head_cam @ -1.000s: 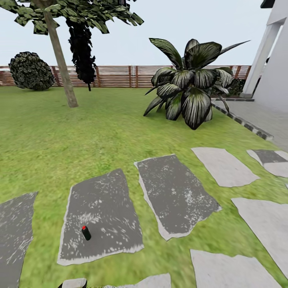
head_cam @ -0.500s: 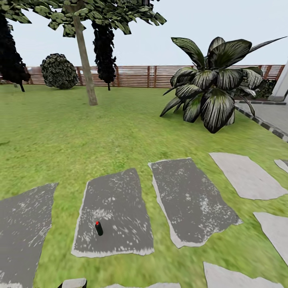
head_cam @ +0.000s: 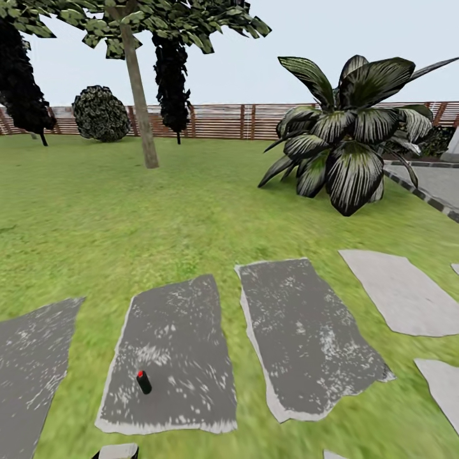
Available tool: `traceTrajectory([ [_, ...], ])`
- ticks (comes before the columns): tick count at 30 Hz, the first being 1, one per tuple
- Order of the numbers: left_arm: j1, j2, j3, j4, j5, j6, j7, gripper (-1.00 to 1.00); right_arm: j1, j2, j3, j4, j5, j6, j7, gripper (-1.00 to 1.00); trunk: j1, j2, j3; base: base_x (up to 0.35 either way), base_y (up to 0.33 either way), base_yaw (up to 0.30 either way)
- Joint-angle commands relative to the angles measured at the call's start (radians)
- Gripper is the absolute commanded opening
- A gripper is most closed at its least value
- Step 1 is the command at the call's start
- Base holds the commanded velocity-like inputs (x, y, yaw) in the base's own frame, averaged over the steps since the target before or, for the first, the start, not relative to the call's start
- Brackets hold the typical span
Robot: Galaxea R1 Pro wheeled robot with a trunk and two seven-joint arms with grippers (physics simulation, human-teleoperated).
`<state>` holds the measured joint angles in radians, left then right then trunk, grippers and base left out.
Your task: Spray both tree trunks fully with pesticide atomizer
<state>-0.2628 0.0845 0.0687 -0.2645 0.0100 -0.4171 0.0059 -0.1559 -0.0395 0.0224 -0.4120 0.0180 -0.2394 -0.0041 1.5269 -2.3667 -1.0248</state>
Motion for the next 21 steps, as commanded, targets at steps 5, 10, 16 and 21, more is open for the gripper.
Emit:
traceTrajectory([
  [5, 0.0, 0.0, 0.002, 0.001, 0.001, -0.003, 0.0, 1.0, -0.001, 0.0, 0.002, 0.002, 0.002, -0.003, 0.0, 1.0, 0.0, 0.0, -0.001, 0.238, -0.172, 0.249],
  [10, 0.0, 0.0, 0.002, 0.001, 0.001, -0.003, 0.0, 1.0, -0.001, 0.0, 0.002, 0.002, 0.002, -0.003, 0.0, 1.0, 0.0, 0.0, -0.001, 0.236, -0.183, 0.273],
  [16, -0.001, 0.0, 0.002, 0.001, 0.002, -0.003, 0.0, 1.0, -0.001, 0.0, 0.002, 0.002, 0.002, -0.003, 0.0, 1.0, 0.0, 0.0, -0.001, 0.207, -0.209, 0.277],
  [21, 0.0, 0.0, 0.002, 0.001, 0.002, -0.003, 0.0, 1.0, -0.001, 0.0, 0.002, 0.002, 0.002, -0.003, 0.0, 1.0, 0.0, 0.0, -0.001, 0.149, -0.239, 0.278],
])
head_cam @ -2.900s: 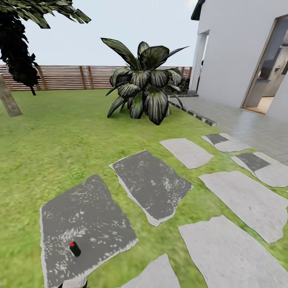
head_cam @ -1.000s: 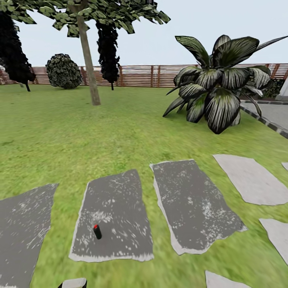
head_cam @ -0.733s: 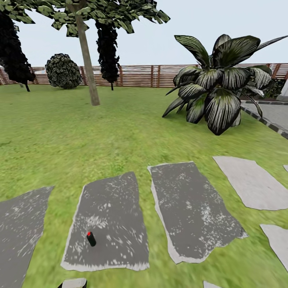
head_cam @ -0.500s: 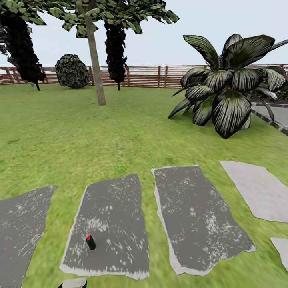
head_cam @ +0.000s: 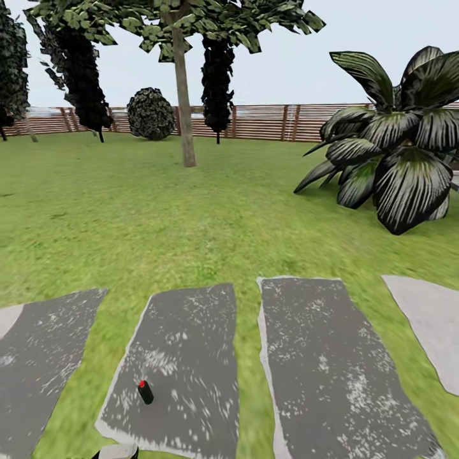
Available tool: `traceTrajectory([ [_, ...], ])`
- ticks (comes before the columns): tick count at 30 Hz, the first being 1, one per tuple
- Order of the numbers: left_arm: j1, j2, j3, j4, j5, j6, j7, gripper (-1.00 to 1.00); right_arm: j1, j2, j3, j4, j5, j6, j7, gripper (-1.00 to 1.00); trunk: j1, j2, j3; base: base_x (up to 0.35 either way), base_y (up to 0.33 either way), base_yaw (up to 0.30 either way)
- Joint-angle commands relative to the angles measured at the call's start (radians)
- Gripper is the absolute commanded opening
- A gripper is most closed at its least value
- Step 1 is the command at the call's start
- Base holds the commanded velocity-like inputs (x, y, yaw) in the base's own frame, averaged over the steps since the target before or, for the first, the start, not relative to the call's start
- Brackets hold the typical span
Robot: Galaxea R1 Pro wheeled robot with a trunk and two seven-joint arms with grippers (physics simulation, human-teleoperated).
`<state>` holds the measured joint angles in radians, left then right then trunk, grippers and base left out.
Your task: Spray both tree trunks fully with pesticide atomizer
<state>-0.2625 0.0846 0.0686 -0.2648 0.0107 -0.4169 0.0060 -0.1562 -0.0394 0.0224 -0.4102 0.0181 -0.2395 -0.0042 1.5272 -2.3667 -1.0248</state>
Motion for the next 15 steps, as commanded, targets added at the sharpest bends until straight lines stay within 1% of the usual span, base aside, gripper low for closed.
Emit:
traceTrajectory([
  [1, -0.001, 0.0, 0.002, 0.001, 0.001, -0.003, 0.0, 1.0, 0.0, -0.001, 0.002, 0.001, 0.002, -0.003, 0.0, 1.0, 0.0, 0.0, -0.001, 0.12, -0.252, 0.278],
  [7, -0.001, 0.0, 0.003, 0.001, 0.001, -0.003, 0.0, 1.0, 0.0, -0.001, 0.002, 0.001, 0.002, -0.003, 0.0, 1.0, 0.0, 0.0, -0.001, 0.08, -0.262, 0.278],
  [15, -0.001, 0.0, 0.003, 0.001, 0.0, -0.003, 0.0, 1.0, 0.0, -0.001, 0.002, 0.001, 0.002, -0.003, 0.0, 1.0, 0.0, 0.0, -0.001, 0.005, -0.272, 0.278],
])
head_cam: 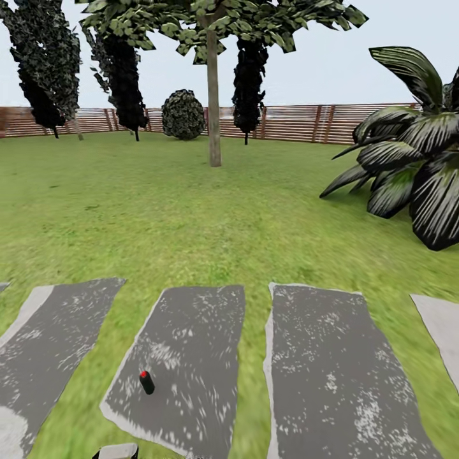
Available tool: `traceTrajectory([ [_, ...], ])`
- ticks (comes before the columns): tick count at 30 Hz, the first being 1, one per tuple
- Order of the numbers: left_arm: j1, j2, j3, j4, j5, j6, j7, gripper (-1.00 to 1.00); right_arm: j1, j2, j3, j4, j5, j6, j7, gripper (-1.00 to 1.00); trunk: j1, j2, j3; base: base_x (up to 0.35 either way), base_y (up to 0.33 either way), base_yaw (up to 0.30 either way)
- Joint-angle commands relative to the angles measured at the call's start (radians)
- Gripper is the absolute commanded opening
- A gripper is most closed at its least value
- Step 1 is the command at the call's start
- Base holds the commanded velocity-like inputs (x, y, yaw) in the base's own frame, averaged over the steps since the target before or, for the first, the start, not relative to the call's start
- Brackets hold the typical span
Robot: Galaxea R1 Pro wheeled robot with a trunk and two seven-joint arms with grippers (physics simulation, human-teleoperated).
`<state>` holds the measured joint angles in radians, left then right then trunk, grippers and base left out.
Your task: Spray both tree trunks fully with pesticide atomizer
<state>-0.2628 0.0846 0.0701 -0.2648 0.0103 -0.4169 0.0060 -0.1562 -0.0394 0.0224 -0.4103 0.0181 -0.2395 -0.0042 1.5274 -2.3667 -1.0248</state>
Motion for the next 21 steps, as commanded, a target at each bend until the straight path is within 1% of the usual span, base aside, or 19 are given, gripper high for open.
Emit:
traceTrajectory([
  [1, -0.001, 0.0, 0.002, 0.001, 0.001, -0.003, 0.0, 1.0, 0.0, 0.0, 0.002, 0.001, 0.002, -0.003, 0.0, 1.0, 0.0, 0.0, -0.001, 0.0, -0.273, 0.278],
  [9, 0.0, 0.0, 0.002, 0.001, 0.001, -0.002, 0.0, 1.0, 0.0, 0.0, 0.002, -0.001, 0.002, -0.003, 0.0, 1.0, 0.0, 0.0, -0.001, 0.016, -0.273, 0.278],
  [21, -0.001, 0.0, 0.005, 0.001, 0.001, -0.002, 0.0, 1.0, 0.0, 0.0, 0.002, 0.0, 0.002, -0.003, 0.0, 1.0, 0.0, 0.0, -0.001, 0.099, -0.273, 0.278],
])
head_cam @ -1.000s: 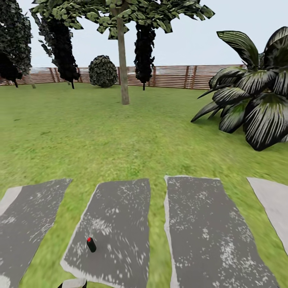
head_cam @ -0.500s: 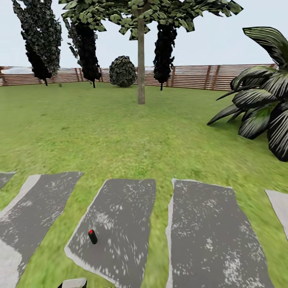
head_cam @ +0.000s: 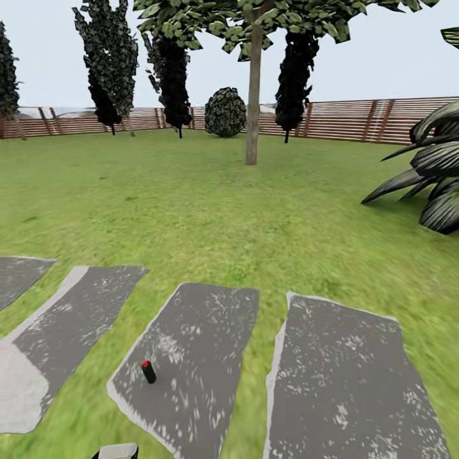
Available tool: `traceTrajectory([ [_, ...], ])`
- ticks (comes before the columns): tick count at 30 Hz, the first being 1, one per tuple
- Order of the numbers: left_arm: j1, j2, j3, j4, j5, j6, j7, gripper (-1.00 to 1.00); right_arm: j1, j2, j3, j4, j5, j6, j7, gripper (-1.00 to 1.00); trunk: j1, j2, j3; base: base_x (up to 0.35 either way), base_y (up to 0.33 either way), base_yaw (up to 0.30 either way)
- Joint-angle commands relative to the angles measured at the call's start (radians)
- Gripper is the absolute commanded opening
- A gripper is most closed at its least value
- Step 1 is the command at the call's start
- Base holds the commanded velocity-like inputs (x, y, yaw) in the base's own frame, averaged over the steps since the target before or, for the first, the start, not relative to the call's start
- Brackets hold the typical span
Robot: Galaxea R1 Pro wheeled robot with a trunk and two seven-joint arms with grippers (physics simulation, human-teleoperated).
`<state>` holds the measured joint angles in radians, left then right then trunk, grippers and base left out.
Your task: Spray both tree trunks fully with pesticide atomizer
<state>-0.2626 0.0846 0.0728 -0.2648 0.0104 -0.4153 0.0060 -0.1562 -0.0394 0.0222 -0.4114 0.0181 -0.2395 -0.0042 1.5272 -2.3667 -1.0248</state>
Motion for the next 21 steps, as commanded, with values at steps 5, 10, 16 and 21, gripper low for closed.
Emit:
traceTrajectory([
  [5, -0.001, 0.0, 0.002, 0.001, 0.001, -0.003, 0.0, 1.0, 0.0, 0.0, 0.002, 0.0, 0.002, -0.003, 0.0, 1.0, 0.0, 0.0, -0.001, 0.112, -0.273, 0.278],
  [10, -0.001, 0.0, 0.002, 0.001, 0.001, -0.003, 0.0, 1.0, 0.0, 0.0, 0.002, 0.0, 0.002, -0.003, 0.0, 1.0, 0.0, 0.0, -0.001, 0.113, -0.273, 0.278],
  [16, -0.001, 0.0, 0.002, 0.001, 0.001, -0.003, 0.0, 1.0, 0.0, 0.0, 0.002, 0.0, 0.002, -0.003, 0.0, 1.0, 0.0, 0.0, -0.001, 0.113, -0.273, 0.278],
  [21, -0.001, -0.001, 0.001, 0.001, 0.001, -0.003, 0.0, 1.0, 0.0, 0.0, 0.002, 0.001, 0.002, -0.003, 0.0, 1.0, 0.0, 0.0, -0.001, 0.113, -0.273, 0.278],
])
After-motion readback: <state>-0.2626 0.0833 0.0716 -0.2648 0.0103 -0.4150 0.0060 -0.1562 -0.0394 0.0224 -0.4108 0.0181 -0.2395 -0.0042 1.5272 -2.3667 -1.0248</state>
